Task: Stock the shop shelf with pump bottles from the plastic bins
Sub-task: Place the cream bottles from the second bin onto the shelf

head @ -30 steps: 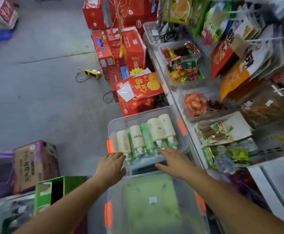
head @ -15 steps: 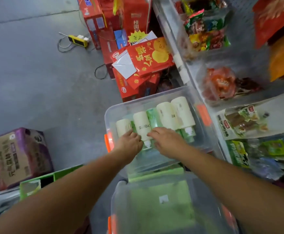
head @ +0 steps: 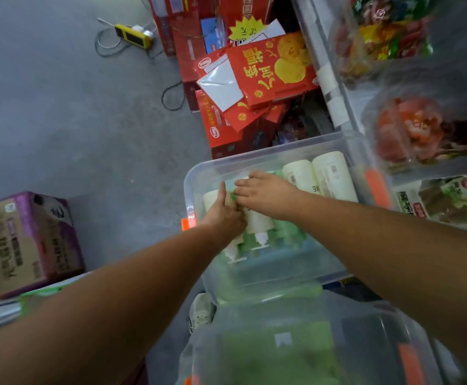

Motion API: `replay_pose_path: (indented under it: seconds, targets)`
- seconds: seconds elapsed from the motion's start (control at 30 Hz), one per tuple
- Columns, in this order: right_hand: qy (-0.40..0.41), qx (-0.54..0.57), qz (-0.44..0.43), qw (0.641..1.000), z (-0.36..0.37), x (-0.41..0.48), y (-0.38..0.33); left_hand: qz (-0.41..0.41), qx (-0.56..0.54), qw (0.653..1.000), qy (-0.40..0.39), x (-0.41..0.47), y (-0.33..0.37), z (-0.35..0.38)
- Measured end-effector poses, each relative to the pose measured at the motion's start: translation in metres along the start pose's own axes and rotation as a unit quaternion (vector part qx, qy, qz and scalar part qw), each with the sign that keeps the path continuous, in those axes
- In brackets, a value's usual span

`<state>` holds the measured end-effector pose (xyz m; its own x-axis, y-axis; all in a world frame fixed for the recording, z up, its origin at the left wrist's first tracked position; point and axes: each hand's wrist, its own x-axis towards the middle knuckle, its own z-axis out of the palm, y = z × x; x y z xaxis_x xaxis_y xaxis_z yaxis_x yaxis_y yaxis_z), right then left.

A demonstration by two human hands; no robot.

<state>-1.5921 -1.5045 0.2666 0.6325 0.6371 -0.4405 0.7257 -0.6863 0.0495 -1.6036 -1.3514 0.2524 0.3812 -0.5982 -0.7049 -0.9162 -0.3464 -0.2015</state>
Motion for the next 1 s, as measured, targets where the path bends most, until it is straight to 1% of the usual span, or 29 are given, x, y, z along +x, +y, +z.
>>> replay_pose_path:
  seconds: [0.03,0.07,0.13,0.23,0.37,0.43,0.5,0.6,0.73,0.83,1.0]
  targets:
    - [0.000,-0.009,-0.003,1.000,0.002,0.001,0.003,0.009,-0.012,1.000,0.013,0.001,0.002,0.000]
    - [-0.008,-0.021,-0.004,1.000,0.003,0.003,0.004,0.014,-0.008,1.000,0.002,0.000,0.002,-0.003]
    - [-0.054,-0.049,-0.008,0.997,0.004,0.010,0.003,0.019,0.014,1.000,-0.004,0.006,-0.001,-0.001]
    - [-0.110,-0.104,-0.019,0.988,0.002,0.022,-0.001,-0.005,0.049,0.999,0.010,0.013,0.003,-0.003]
    - [-0.177,-0.170,-0.018,0.969,-0.001,0.038,-0.012,-0.013,0.025,1.000,0.010,0.006,0.002,-0.017]
    - [-0.195,-0.183,-0.015,0.964,-0.005,0.045,-0.015,-0.016,0.024,0.999,0.016,0.003,0.001,-0.015]
    - [-0.187,-0.171,-0.021,0.967,-0.008,0.043,-0.015,-0.003,0.022,0.999,0.025,0.000,0.002,-0.012]
    - [-0.172,-0.152,-0.028,0.973,-0.006,0.030,-0.015,0.032,-0.011,0.999,0.022,-0.002,0.005,-0.003]
    - [-0.119,-0.095,-0.017,0.988,-0.003,0.012,-0.016,0.071,-0.012,0.997,0.023,-0.011,0.002,-0.001]
    - [-0.073,-0.054,0.014,0.996,-0.007,-0.010,-0.011,0.092,-0.040,0.994,0.037,-0.022,-0.006,-0.005]
    - [-0.008,0.040,0.124,0.991,-0.020,-0.069,-0.009,0.085,-0.179,0.977,0.072,-0.052,-0.021,-0.022]
